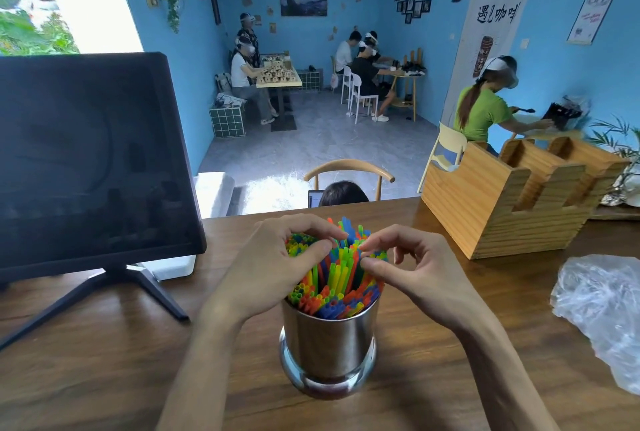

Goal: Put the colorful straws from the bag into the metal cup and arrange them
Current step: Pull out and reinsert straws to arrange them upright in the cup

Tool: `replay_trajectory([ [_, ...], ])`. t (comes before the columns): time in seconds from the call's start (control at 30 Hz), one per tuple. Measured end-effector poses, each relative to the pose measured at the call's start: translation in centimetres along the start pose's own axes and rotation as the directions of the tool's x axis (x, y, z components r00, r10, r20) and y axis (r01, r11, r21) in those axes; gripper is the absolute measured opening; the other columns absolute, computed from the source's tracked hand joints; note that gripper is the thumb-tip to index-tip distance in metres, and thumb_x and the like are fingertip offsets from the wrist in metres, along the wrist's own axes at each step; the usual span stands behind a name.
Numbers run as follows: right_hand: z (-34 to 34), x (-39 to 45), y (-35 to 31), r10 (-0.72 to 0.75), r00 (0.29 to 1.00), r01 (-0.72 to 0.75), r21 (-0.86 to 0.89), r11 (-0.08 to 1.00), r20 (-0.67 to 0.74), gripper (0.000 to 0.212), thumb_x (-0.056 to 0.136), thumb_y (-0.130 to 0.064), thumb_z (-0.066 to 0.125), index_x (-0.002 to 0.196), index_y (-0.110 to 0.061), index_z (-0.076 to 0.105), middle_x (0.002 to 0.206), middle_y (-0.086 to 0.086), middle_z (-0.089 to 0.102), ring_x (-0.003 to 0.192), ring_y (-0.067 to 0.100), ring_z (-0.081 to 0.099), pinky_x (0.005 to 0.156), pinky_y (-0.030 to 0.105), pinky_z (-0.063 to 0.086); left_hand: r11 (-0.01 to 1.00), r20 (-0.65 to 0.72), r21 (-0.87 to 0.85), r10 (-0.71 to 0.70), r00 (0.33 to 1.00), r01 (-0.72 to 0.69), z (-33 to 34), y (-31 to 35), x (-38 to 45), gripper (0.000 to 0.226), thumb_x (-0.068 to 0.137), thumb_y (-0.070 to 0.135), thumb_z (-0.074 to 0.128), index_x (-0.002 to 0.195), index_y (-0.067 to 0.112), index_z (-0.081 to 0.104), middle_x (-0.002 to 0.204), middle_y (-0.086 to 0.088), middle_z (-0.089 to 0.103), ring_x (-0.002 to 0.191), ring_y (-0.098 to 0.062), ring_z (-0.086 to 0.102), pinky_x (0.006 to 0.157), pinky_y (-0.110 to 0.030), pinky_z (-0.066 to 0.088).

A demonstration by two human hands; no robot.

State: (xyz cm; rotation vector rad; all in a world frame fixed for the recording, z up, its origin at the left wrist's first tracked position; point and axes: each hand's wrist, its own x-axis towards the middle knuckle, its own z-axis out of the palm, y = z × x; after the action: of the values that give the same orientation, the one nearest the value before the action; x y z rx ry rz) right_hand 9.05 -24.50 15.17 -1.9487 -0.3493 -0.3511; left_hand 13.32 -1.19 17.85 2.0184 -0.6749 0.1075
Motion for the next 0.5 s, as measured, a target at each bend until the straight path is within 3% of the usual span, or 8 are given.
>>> replay_trajectory([
  [0.1,-0.3,0.2,-0.4,0.001,0.999,-0.001,0.002,1.000,0.033,0.022,0.076,-0.050,0.085,0.092,-0.038,0.077,0.096,-0.012,0.076,0.087,0.004,0.062,0.072,0.032,0.045,1.000,0.004,0.005,0.002,1.000,-0.002,-0.1,0.0,0.0,0.022,0.096,0.028,0.071,0.099,0.050,0.074,0.105,0.029,0.072,0.106,0.007,0.064,0.085,-0.024,0.054],
  [0.2,-0.4,0.7,-1.0,-0.010,0.999,0.009,0.012,1.000,0.040,0.021,0.072,-0.047,0.086,0.087,-0.035,0.078,0.090,-0.011,0.076,0.083,0.004,0.064,0.069,0.019,0.043,1.000,0.002,0.007,0.012,1.000,-0.012,-0.2,-0.1,0.0,0.023,0.096,0.026,0.072,0.099,0.049,0.075,0.105,0.027,0.072,0.105,0.005,0.065,0.087,-0.028,0.055],
  [0.37,-0.5,1.5,-2.1,-0.020,0.999,0.020,-0.010,1.000,0.050,0.030,0.063,-0.060,0.085,0.081,-0.036,0.080,0.078,-0.013,0.077,0.074,0.000,0.069,0.063,0.009,0.045,0.999,0.006,0.027,0.019,1.000,-0.019,-0.2,0.0,-0.1,0.016,0.094,0.036,0.070,0.100,0.050,0.074,0.105,0.027,0.072,0.107,0.005,0.065,0.087,-0.029,0.055],
  [0.5,-0.5,2.3,-3.0,-0.039,0.998,0.037,0.023,0.999,0.058,0.026,0.065,-0.045,0.089,0.085,-0.032,0.081,0.076,-0.010,0.078,0.072,0.001,0.072,0.063,0.009,0.048,1.000,0.002,0.010,0.004,1.000,-0.004,-0.2,0.2,0.0,0.011,0.091,0.045,0.070,0.100,0.049,0.075,0.106,0.025,0.073,0.107,0.003,0.065,0.090,-0.035,0.057],
])
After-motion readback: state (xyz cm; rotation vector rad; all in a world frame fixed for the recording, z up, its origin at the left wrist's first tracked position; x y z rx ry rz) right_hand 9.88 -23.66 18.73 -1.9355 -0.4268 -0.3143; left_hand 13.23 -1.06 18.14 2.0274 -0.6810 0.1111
